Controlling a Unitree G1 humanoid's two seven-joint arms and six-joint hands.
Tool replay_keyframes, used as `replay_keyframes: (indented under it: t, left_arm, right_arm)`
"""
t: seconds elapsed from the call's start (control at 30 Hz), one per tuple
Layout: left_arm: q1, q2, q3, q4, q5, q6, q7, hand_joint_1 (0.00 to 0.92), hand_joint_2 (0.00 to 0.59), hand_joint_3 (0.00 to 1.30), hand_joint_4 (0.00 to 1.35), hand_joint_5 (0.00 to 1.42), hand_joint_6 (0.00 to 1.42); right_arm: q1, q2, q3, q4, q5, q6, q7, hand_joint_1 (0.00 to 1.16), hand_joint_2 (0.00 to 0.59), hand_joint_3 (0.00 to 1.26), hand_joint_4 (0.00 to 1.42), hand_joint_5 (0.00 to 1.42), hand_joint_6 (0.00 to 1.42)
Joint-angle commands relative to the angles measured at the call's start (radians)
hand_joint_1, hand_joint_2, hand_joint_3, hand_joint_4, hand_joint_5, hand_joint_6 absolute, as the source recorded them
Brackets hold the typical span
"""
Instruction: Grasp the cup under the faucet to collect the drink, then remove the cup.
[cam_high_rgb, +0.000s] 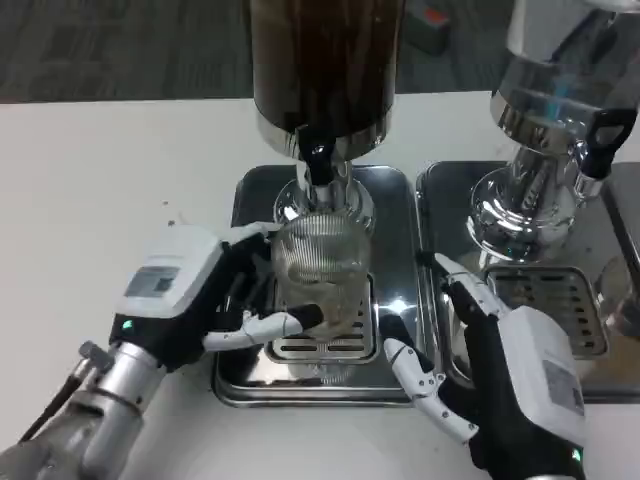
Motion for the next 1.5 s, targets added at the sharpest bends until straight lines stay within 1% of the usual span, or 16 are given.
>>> replay_keyframes:
  t: [0.03,0.13,0.27,0.37,0.43,0.53,0.6,0.67,0.77,0.87,0.93,1.0,1.03,1.2,1.3,1.5]
  left_arm:
    - [0.093,0.091,0.076,-0.12,-0.048,-0.024,0.014,0.021,0.034,0.36,0.41,0.49,0.54]
    - [0.159,0.143,0.129,-0.207,-0.079,-0.047,-0.002,0.019,0.029,0.35,0.38,0.45,0.5]
    - [0.237,0.189,0.198,-0.305,-0.127,-0.071,-0.034,0.005,0.028,0.32,0.3,0.37,0.41]
    - [0.294,0.218,0.274,-0.361,-0.237,-0.127,-0.113,0.0,0.035,0.3,0.26,0.33,0.38]
    - [0.315,0.224,0.317,-0.379,-0.326,-0.172,-0.18,0.0,0.044,0.31,0.26,0.33,0.39]
    - [0.318,0.235,0.366,-0.39,-0.569,-0.253,-0.381,0.0,0.063,0.34,0.3,0.36,0.4]
    - [0.308,0.226,0.386,-0.398,-0.727,-0.26,-0.532,0.0,0.068,0.36,0.32,0.37,0.41]
    - [0.278,0.214,0.412,-0.422,-0.961,-0.202,-0.775,0.0,0.073,0.37,0.33,0.38,0.4]
    - [0.224,0.197,0.457,-0.465,-1.236,-0.052,-1.095,0.0,0.09,0.41,0.35,0.39,0.38]
    - [0.182,0.184,0.492,-0.488,-1.375,0.091,-1.287,0.0,0.102,0.44,0.4,0.41,0.36]
    - [0.159,0.178,0.516,-0.493,-1.427,0.182,-1.389,0.0,0.096,0.44,0.4,0.41,0.33]
    - [0.112,0.181,0.538,-0.496,-1.493,0.342,-1.536,0.0,0.084,0.4,0.35,0.36,0.29]
    - [0.095,0.182,0.547,-0.495,-1.51,0.397,-1.584,0.0,0.079,0.38,0.32,0.34,0.28]
    - [0.033,0.161,0.602,-0.503,-1.532,0.583,-1.71,0.0,0.068,0.32,0.25,0.28,0.22]
    - [0.007,0.139,0.626,-0.507,-1.525,0.66,-1.742,0.0,0.072,0.31,0.24,0.26,0.2]
    - [-0.031,0.096,0.644,-0.507,-1.466,0.699,-1.752,0.0,0.085,0.31,0.22,0.25,0.19]
  right_arm:
    - [-0.008,-0.003,0.003,0.011,0.015,-0.006,-0.015,0.28,0.35,0.22,0.19,0.26,0.27]
    - [-0.017,-0.007,0.005,0.019,0.022,-0.008,-0.013,0.28,0.353,0.22,0.19,0.26,0.27]
    - [-0.029,-0.01,0.005,0.03,0.033,-0.01,-0.011,0.28,0.355,0.22,0.19,0.26,0.27]
    - [-0.042,-0.012,0.007,0.041,0.04,-0.013,-0.008,0.28,0.356,0.22,0.19,0.26,0.27]
    - [-0.048,-0.015,0.009,0.046,0.045,-0.014,-0.006,0.28,0.356,0.22,0.19,0.26,0.27]
    - [-0.055,-0.02,0.008,0.052,0.054,-0.014,-0.002,0.28,0.356,0.22,0.19,0.26,0.27]
    - [-0.059,-0.024,0.006,0.055,0.061,-0.015,0.002,0.28,0.356,0.22,0.19,0.26,0.27]
    - [-0.066,-0.028,0.009,0.061,0.067,-0.015,0.004,0.28,0.356,0.22,0.19,0.26,0.27]
    - [-0.073,-0.034,0.011,0.064,0.073,-0.016,0.007,0.28,0.358,0.22,0.19,0.26,0.27]
    - [-0.08,-0.036,0.01,0.068,0.08,-0.013,0.01,0.28,0.361,0.22,0.19,0.26,0.27]
    - [-0.083,-0.037,0.011,0.07,0.082,-0.012,0.008,0.27,0.362,0.22,0.19,0.26,0.27]
    - [-0.087,-0.038,0.012,0.074,0.087,-0.011,0.006,0.27,0.363,0.22,0.19,0.26,0.27]
    - [-0.089,-0.038,0.012,0.077,0.09,-0.011,0.004,0.27,0.363,0.22,0.19,0.26,0.27]
    - [-0.089,-0.033,0.014,0.087,0.097,-0.01,-0.008,0.27,0.364,0.22,0.19,0.26,0.27]
    - [-0.089,-0.031,0.016,0.091,0.099,-0.01,-0.014,0.26,0.364,0.22,0.19,0.26,0.27]
    - [-0.087,-0.023,0.018,0.098,0.102,-0.012,-0.024,0.26,0.367,0.22,0.19,0.26,0.27]
